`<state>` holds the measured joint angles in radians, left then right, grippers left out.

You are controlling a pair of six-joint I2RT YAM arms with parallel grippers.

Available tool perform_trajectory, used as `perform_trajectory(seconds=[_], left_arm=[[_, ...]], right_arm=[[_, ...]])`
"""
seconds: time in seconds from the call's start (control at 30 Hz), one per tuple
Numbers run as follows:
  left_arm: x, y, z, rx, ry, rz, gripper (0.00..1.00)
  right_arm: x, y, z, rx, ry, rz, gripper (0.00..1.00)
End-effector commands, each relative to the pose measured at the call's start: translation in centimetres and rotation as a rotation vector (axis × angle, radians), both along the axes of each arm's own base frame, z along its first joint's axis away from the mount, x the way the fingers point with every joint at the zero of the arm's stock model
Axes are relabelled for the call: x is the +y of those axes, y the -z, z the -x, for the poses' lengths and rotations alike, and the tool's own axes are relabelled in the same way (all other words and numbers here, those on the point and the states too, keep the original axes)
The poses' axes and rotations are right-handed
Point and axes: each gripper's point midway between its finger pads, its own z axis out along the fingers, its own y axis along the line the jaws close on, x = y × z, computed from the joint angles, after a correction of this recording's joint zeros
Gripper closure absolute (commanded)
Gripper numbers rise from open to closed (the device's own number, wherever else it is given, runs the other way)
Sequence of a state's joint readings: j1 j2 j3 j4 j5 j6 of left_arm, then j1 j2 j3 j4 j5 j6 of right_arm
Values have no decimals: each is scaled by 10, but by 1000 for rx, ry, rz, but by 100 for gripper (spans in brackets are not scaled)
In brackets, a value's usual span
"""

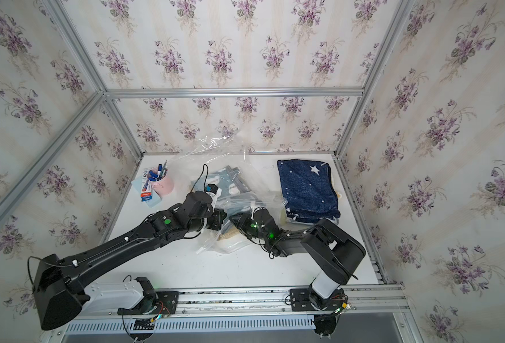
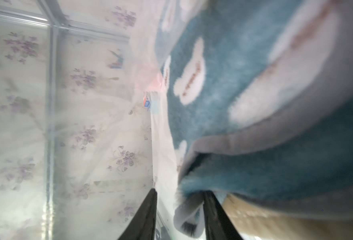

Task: Take the blanket out of the vacuum bag
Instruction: Take out the blanket from the vacuum bag.

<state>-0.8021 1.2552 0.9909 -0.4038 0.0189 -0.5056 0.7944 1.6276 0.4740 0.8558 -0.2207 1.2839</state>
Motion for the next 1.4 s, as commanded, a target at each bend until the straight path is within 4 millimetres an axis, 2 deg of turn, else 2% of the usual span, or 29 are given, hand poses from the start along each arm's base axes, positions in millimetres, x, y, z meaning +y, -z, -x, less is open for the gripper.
perform_trajectory(seconds=[0.0, 0.17, 0.37, 0.53, 0.67, 0.77, 0.97, 1.1, 1.23, 1.37], left_arm=[[-1, -1, 0, -4, 4, 8, 100], [-4, 2, 0, 3, 9, 13, 100], [-4, 0, -2, -3, 7, 11, 100], [-1, -5, -2, -20, 6, 6, 100], [-1, -6, -2, -26, 6, 6, 100], [-4, -5, -3, -22, 11, 15, 100], [-5, -1, -2, -12, 12, 13, 100], [-3, 0, -1, -12, 13, 9, 100], [1, 0, 0, -20, 10, -1, 100], [3, -1, 0, -30, 10, -14, 100]], right_arm=[[-3, -6, 2, -16, 10, -33, 60], [-7, -4, 3, -18, 13, -3, 56], [-4, 11, -5, 28, 24, 49, 51], [-11, 20, 4, 62, 34, 13, 50], [-13, 17, 5, 55, 40, 1, 49], [-9, 10, -2, 29, 54, -19, 48], [4, 20, -14, 67, 55, -32, 48], [11, 15, -19, 58, 51, -48, 49], [16, 0, -25, 27, 49, -58, 51], [30, -13, -30, 11, 8, -79, 53]])
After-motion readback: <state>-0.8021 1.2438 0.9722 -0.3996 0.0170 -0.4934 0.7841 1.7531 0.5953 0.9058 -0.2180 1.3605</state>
